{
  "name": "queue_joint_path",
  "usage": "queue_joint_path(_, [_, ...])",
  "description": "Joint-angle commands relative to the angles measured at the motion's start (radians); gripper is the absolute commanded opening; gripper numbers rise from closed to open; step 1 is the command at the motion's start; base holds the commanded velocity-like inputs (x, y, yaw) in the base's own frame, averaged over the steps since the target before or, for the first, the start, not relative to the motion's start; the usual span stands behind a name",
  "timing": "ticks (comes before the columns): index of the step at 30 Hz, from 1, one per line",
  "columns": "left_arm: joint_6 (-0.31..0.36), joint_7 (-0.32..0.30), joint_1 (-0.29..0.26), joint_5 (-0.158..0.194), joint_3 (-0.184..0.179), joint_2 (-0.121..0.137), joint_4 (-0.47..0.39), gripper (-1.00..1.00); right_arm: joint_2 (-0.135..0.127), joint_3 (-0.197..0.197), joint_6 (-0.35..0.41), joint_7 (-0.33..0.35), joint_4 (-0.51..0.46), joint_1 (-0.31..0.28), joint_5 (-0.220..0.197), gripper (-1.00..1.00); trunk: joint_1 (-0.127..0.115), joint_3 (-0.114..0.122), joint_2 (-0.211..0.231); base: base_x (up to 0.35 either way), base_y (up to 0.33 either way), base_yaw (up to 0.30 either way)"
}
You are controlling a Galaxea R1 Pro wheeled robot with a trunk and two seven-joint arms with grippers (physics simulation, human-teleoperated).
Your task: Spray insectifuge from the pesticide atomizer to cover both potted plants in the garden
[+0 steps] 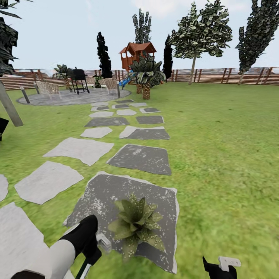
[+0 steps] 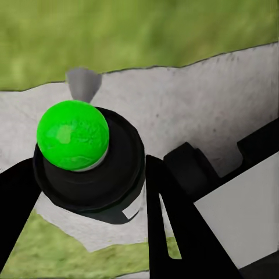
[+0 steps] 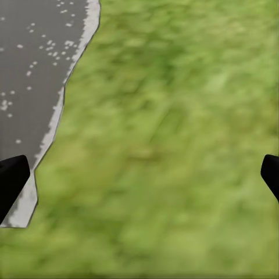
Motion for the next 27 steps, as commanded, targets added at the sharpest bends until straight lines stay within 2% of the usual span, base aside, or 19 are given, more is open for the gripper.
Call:
queue_joint_path(1, [0.007,-0.012,-0.025,-0.010,-0.003,0.000,-0.011,-1.00,0.000,-0.009,-0.004,0.007,0.001,-0.001,0.005,1.00,0.000,-0.001,0.000,0.000,0.000,0.000])
queue_joint_path(5, [0.012,-0.038,-0.107,-0.007,-0.002,-0.007,-0.017,-1.00,0.000,-0.009,-0.004,0.007,0.001,-0.001,0.005,1.00,0.000,-0.001,0.000,0.000,0.000,0.000])
queue_joint_path(9, [0.014,-0.044,-0.136,-0.010,-0.006,-0.020,-0.017,-1.00,0.000,-0.009,-0.004,0.007,0.001,-0.001,0.005,1.00,0.000,-0.001,0.000,0.000,0.000,0.000])
queue_joint_path(11, [0.016,-0.049,-0.160,-0.007,-0.029,-0.024,-0.006,-1.00,0.000,-0.009,-0.004,0.007,0.001,-0.001,0.005,1.00,0.000,-0.001,0.000,0.000,0.000,0.000])
queue_joint_path(14, [0.018,-0.078,-0.162,-0.005,-0.076,-0.023,0.005,-1.00,0.000,-0.009,-0.004,0.008,0.001,-0.001,0.005,1.00,0.000,-0.001,0.000,0.000,0.000,0.000])
queue_joint_path(17, [0.018,-0.099,-0.156,-0.004,-0.143,-0.019,0.011,-1.00,0.000,-0.009,-0.004,0.008,0.001,-0.001,0.005,1.00,0.000,-0.001,0.000,0.000,0.000,0.000])
queue_joint_path(19, [0.019,-0.102,-0.153,-0.004,-0.168,-0.018,0.013,-1.00,0.000,-0.009,-0.004,0.008,0.001,-0.001,0.005,1.00,0.000,-0.001,0.000,0.000,0.000,0.000])
queue_joint_path(27, [0.019,-0.100,-0.143,-0.005,-0.174,-0.021,0.014,-1.00,0.000,-0.009,-0.004,0.007,0.001,-0.001,0.004,1.00,0.000,-0.001,0.000,0.061,0.000,0.000])
